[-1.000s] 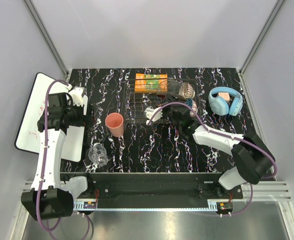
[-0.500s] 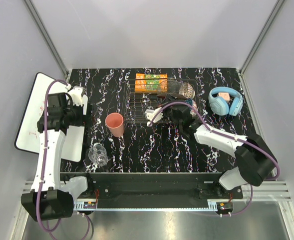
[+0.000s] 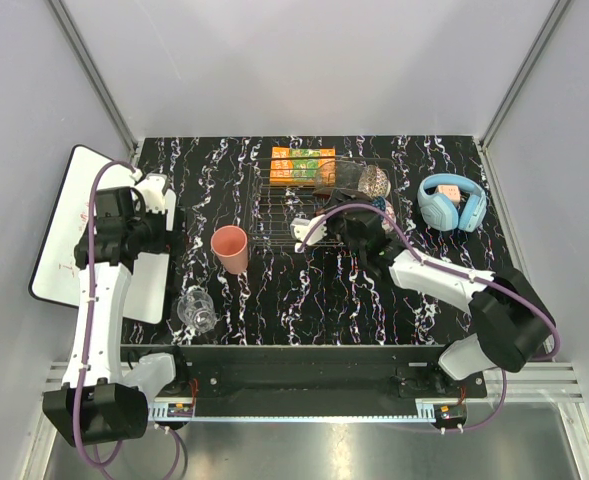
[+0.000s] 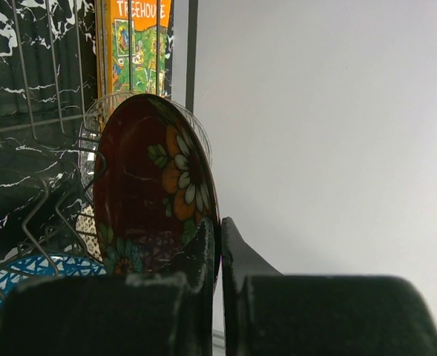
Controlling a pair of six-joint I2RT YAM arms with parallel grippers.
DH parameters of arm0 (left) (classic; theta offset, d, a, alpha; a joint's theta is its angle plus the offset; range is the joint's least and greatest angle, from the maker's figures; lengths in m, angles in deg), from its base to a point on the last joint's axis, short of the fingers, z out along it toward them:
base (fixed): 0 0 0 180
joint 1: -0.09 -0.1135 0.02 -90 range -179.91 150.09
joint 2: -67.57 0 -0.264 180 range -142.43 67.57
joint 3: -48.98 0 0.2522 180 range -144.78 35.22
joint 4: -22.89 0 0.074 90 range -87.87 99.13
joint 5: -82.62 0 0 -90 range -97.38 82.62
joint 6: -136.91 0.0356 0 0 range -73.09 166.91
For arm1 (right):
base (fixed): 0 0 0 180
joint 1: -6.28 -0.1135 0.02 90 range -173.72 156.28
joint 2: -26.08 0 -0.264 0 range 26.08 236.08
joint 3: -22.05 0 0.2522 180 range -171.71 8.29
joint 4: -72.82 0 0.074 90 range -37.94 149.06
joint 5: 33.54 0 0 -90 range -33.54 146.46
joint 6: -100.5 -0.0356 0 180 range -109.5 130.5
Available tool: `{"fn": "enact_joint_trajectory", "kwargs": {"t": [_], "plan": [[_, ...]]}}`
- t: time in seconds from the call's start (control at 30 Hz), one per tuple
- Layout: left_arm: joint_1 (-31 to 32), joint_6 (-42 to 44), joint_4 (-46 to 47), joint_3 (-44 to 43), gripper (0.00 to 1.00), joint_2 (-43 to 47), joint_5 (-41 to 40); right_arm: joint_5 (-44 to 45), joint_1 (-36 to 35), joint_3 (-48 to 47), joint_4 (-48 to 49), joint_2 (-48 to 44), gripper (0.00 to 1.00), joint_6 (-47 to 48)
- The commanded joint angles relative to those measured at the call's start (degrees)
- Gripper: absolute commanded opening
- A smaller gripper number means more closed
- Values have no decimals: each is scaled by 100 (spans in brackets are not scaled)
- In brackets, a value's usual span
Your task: Load the mixed dishes into the dish rack
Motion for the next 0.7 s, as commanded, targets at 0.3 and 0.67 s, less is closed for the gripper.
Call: {"fn": "enact_joint_trajectory", "kwargs": {"t": [0.3, 0.67], "plan": [[-40, 75, 277, 34, 99, 65, -80, -74, 70, 797, 944, 149, 0, -921], [-40, 58, 285, 17, 99, 73, -80, -74, 61, 209, 804, -140, 0, -43]]}}
